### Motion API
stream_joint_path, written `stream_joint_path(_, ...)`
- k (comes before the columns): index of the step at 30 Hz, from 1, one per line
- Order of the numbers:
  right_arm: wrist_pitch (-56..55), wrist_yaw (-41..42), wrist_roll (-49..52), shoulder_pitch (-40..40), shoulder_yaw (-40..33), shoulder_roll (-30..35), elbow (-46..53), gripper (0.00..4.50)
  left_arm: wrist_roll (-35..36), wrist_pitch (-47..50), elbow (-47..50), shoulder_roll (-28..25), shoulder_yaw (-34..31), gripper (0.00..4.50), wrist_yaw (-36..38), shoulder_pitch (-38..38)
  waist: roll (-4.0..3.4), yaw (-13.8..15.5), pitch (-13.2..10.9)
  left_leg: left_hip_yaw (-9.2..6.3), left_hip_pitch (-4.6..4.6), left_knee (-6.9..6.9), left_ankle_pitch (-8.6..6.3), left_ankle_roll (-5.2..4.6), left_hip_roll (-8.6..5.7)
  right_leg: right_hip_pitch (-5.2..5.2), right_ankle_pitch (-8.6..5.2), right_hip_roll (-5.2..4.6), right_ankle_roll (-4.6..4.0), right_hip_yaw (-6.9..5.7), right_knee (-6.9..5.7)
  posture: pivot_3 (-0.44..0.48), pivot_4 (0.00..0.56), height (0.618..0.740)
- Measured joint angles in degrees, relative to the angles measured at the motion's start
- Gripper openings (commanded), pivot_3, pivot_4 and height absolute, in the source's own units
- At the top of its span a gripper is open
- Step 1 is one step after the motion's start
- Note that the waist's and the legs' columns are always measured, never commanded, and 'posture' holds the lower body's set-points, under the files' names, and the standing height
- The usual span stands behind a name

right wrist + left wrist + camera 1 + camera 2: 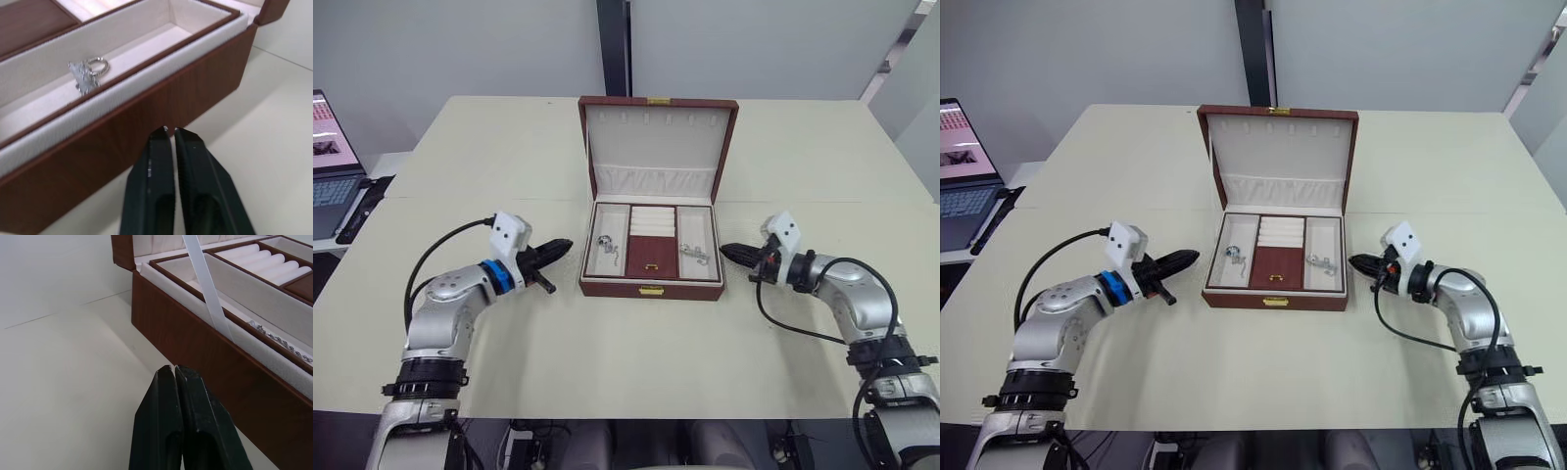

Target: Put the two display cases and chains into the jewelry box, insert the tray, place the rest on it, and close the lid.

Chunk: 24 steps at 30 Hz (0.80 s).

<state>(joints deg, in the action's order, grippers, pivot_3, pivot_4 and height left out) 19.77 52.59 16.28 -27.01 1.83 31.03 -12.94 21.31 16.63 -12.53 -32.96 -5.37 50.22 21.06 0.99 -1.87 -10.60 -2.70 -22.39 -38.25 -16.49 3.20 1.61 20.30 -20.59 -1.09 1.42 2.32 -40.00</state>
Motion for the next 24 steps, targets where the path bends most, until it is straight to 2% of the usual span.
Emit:
stream_joint_path(7, -0.6, -0.4, -1.1, -1.1, 0.0, -1.0, -1.2, 0.02, -0.2, -0.3, -1.3, 2.4, 1.5, 0.0, 0.7, 1.6, 0.0, -0.1, 0.0, -0.03, -0.03, -0.11, 0.02, 0.03, 0.01, 0.0, 0.0, 0.01, 0.0, -0.02, -0.08, 0.0, 0.15, 0.74)
stream_joint_path(16, 0.3, -0.4, -1.3, -0.6, -0.6, -1.9, -0.6, 0.02, -0.1, 1.0, -0.8, 3.0, 1.2, 0.0, 1.1, 1.3, 0.0, -0.1, 0.0, -0.06, -0.07, -0.28, 0.0, 0.0, 0.01, -0.01, 0.0, 0.01, 0.0, -0.03, -0.14, 0.0, 0.15, 0.74)
stream_joint_path(24, 4.5, -0.2, -0.3, 3.3, -1.3, -1.9, 6.0, 0.02, 0.4, 3.5, 5.3, 2.0, 0.3, 0.0, 1.7, -3.1, -0.01, -0.1, 0.0, -0.08, -0.12, -0.26, -0.04, -0.07, 0.01, 0.0, 0.0, 0.0, 0.0, -0.03, -0.09, 0.0, 0.15, 0.74)
